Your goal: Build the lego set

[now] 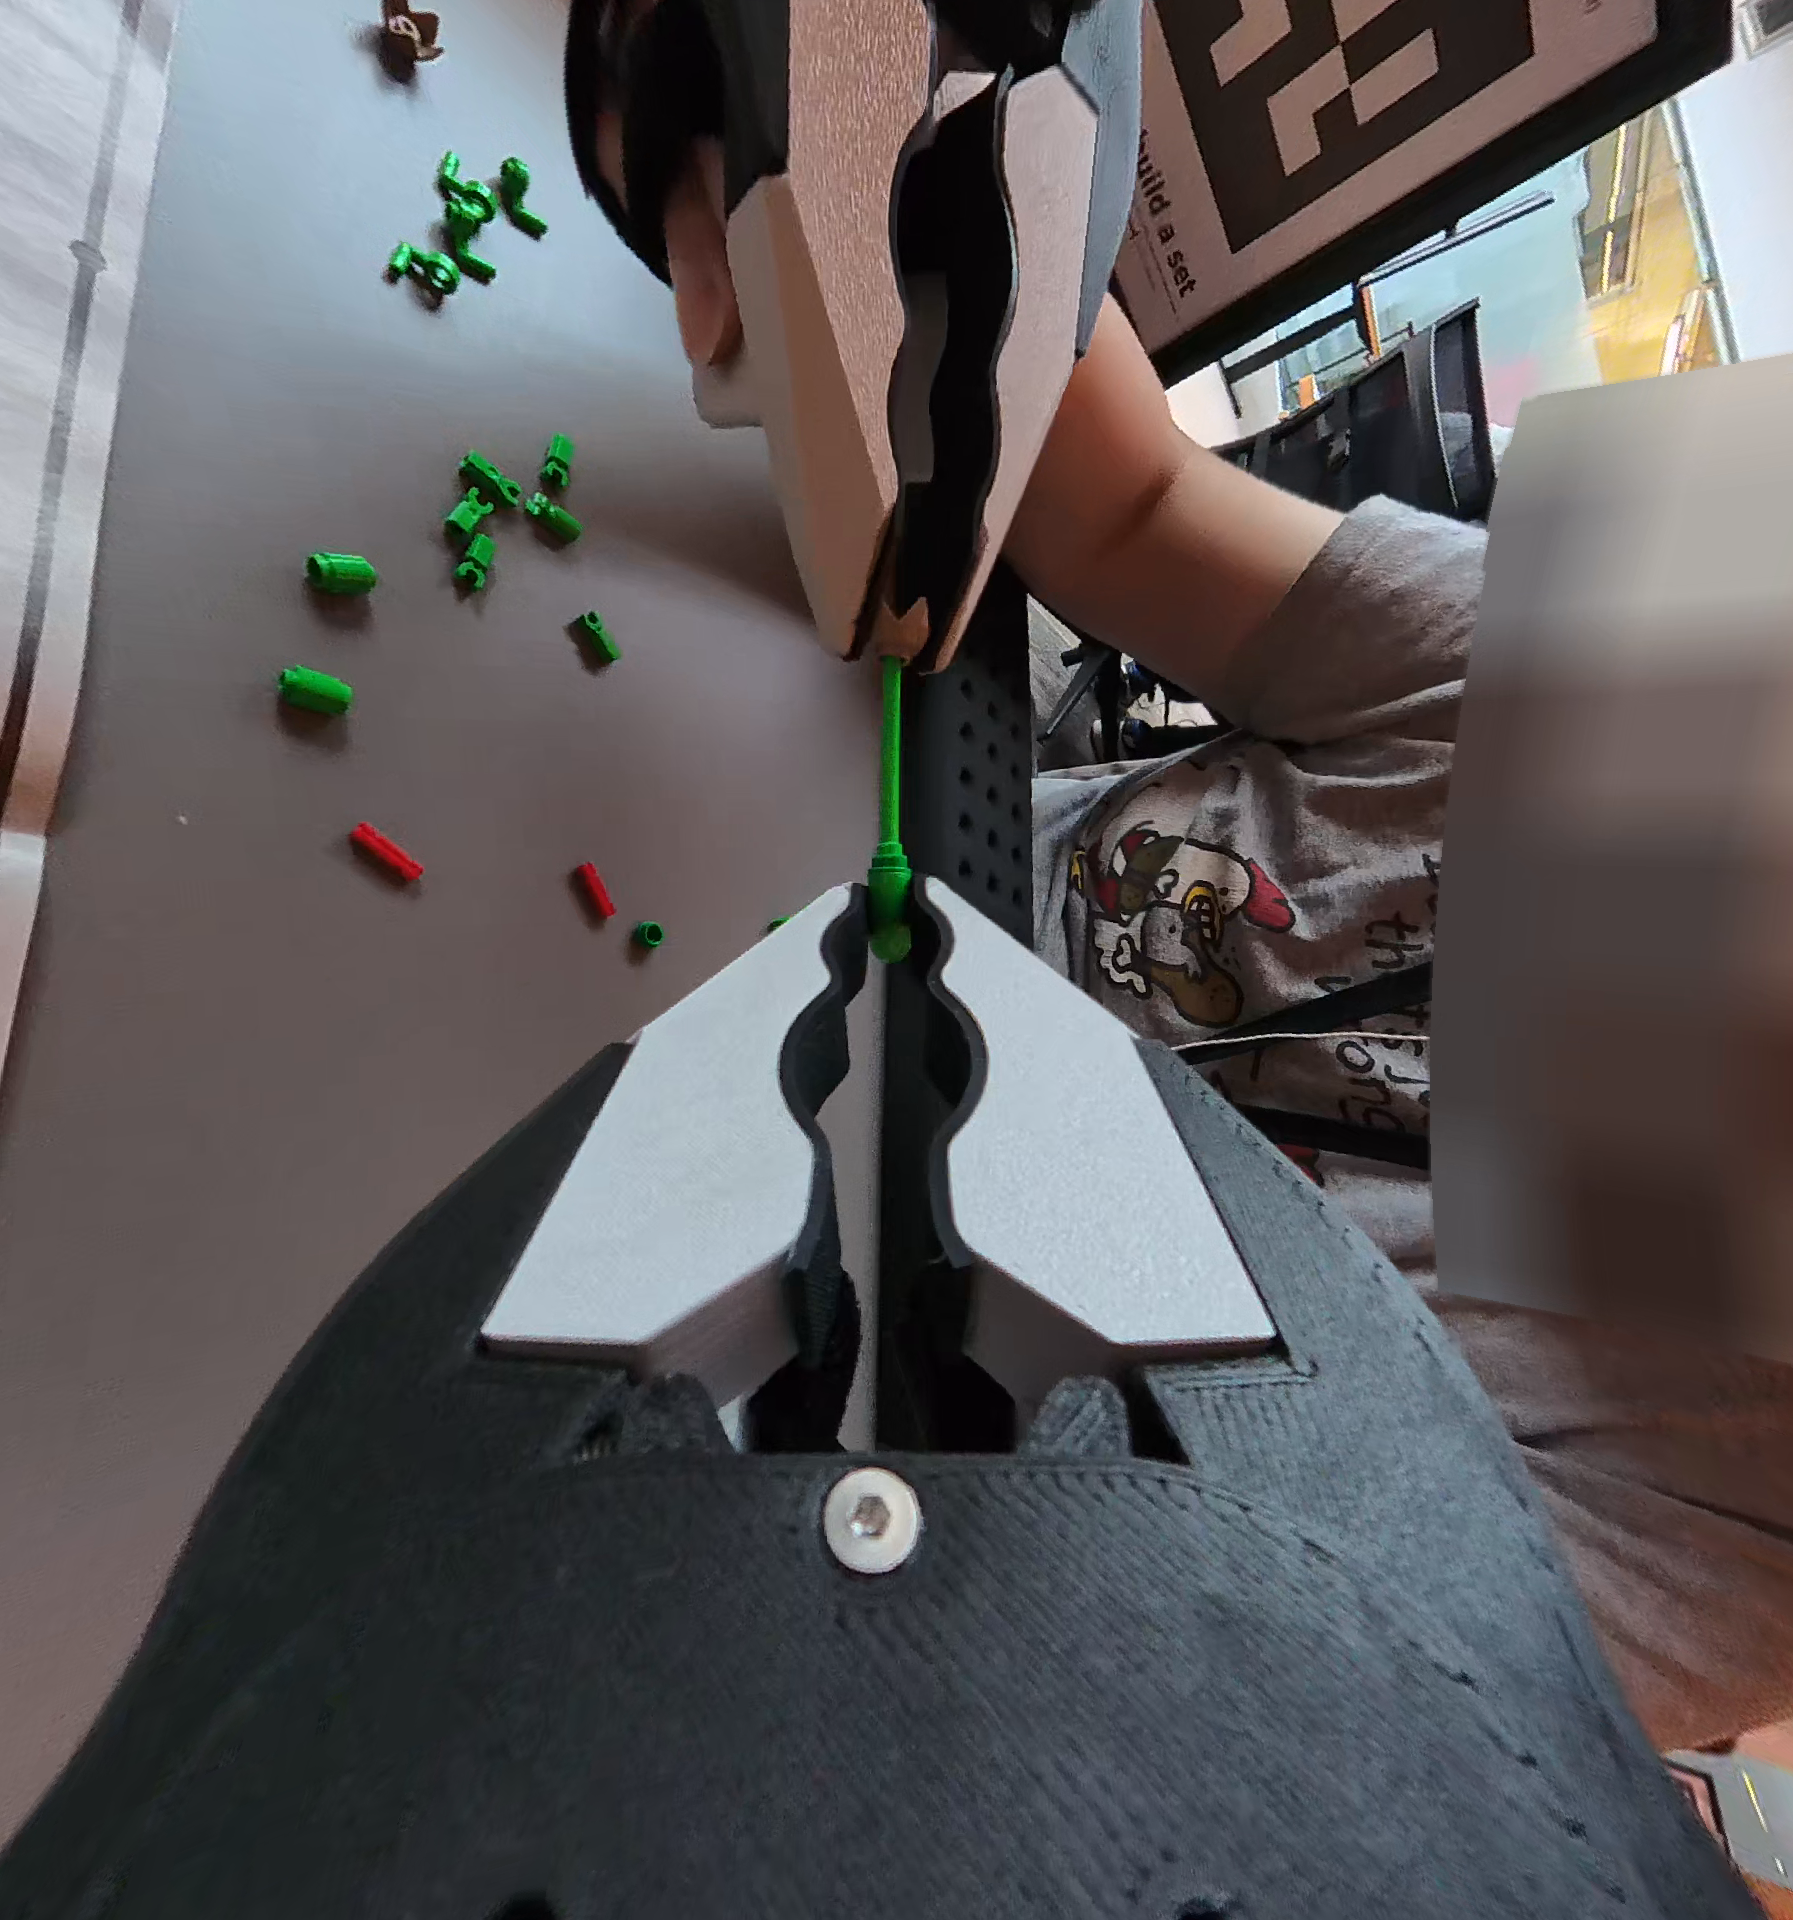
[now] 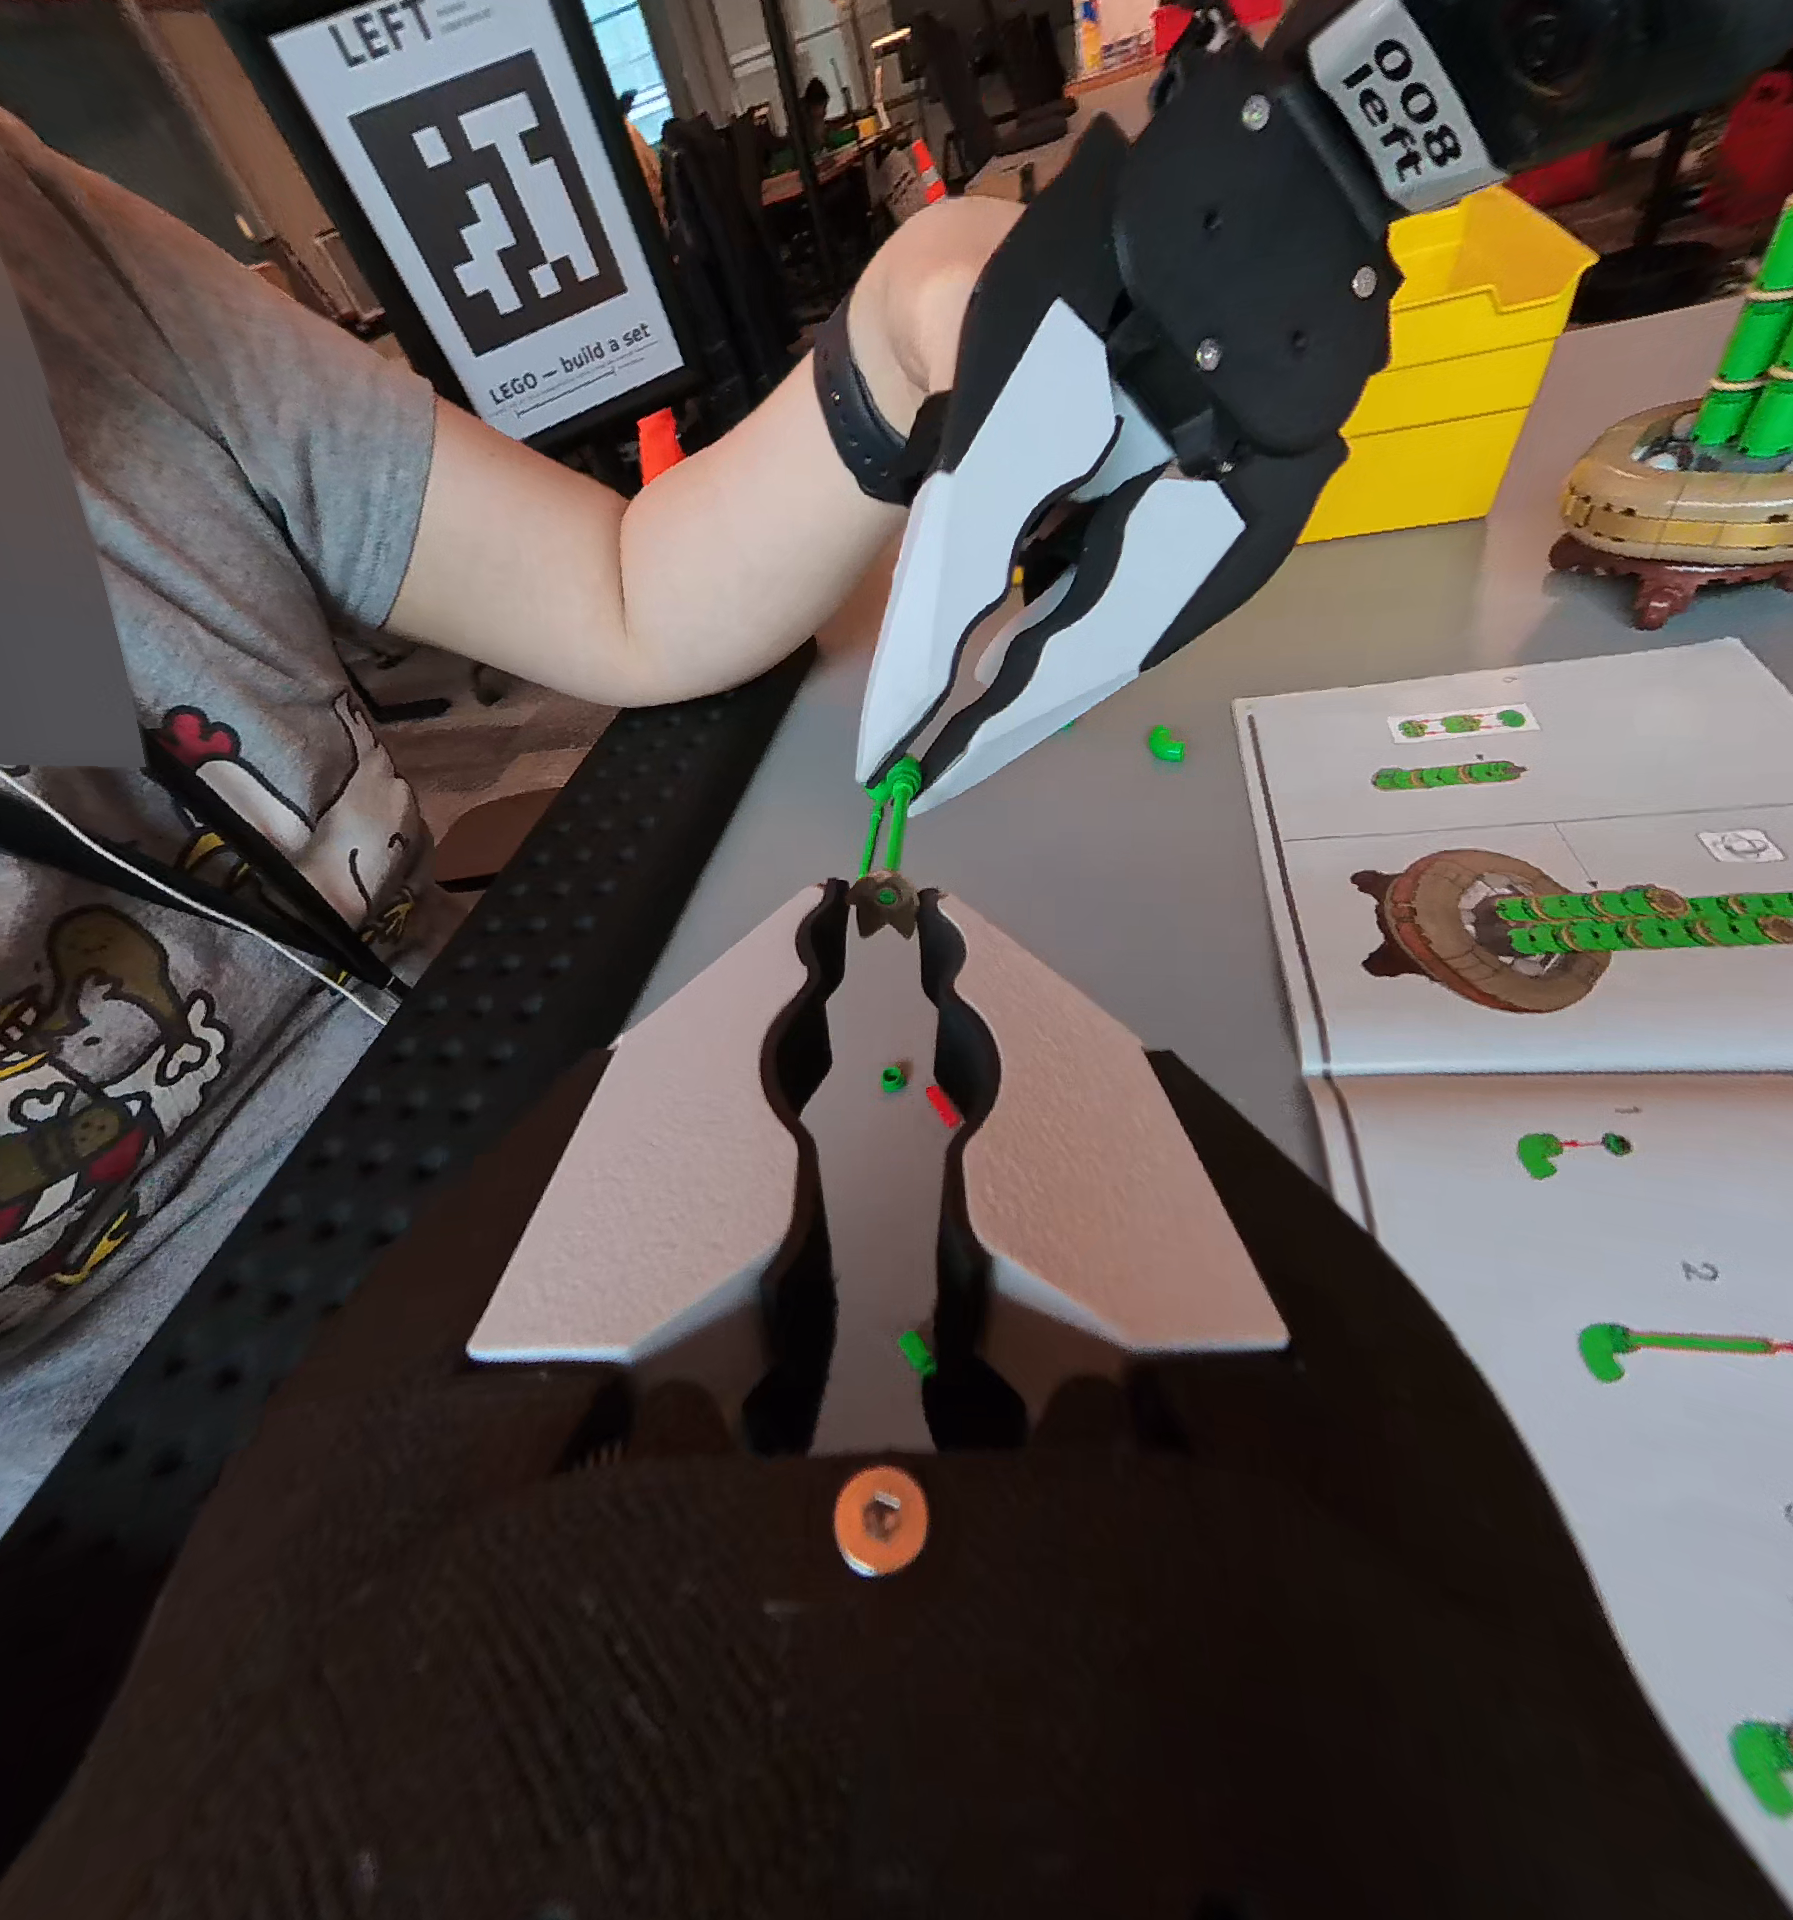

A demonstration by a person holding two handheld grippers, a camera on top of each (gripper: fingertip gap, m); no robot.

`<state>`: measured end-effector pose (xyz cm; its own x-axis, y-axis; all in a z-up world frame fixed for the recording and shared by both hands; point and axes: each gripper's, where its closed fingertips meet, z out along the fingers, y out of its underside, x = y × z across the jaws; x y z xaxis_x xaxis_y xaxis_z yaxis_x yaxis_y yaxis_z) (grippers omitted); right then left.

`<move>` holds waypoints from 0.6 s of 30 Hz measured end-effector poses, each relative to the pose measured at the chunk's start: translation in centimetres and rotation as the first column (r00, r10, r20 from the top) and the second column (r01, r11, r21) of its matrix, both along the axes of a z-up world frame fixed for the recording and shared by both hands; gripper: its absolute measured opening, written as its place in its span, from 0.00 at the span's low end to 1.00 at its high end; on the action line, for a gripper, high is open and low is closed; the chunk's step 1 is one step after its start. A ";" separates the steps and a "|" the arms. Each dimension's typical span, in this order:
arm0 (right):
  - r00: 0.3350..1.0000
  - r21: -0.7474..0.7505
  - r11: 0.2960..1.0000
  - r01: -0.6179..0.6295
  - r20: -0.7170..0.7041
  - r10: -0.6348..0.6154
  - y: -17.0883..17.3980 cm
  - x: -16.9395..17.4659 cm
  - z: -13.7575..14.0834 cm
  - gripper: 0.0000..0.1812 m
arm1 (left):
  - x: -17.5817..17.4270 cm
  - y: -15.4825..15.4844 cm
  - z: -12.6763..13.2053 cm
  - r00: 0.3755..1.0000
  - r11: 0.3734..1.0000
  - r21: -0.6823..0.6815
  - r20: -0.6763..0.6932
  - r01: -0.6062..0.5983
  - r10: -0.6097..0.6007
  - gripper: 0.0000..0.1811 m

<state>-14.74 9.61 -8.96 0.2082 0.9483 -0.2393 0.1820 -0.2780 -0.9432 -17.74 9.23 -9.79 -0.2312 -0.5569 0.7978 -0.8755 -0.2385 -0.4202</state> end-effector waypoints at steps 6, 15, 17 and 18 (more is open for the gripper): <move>0.990 0.057 0.988 0.141 -0.026 -0.140 -2.9 1.1 -0.1 0.06 | 1.2 -2.6 -0.1 0.997 0.997 -0.022 0.019 0.073 -0.072 0.03; 0.970 0.010 0.971 0.237 -0.055 -0.236 -6.4 1.3 0.3 0.06 | 1.4 -5.9 0.3 0.997 0.994 -0.076 0.019 0.075 -0.074 0.03; 0.969 0.005 0.970 0.244 -0.031 -0.244 -7.1 0.7 -0.2 0.06 | 0.8 -6.5 0.2 0.999 0.996 -0.072 0.010 0.054 -0.053 0.03; 0.969 0.005 0.969 0.246 -0.013 -0.246 -7.5 0.4 -0.5 0.06 | 0.5 -6.7 0.0 0.999 0.997 -0.063 0.011 0.042 -0.042 0.03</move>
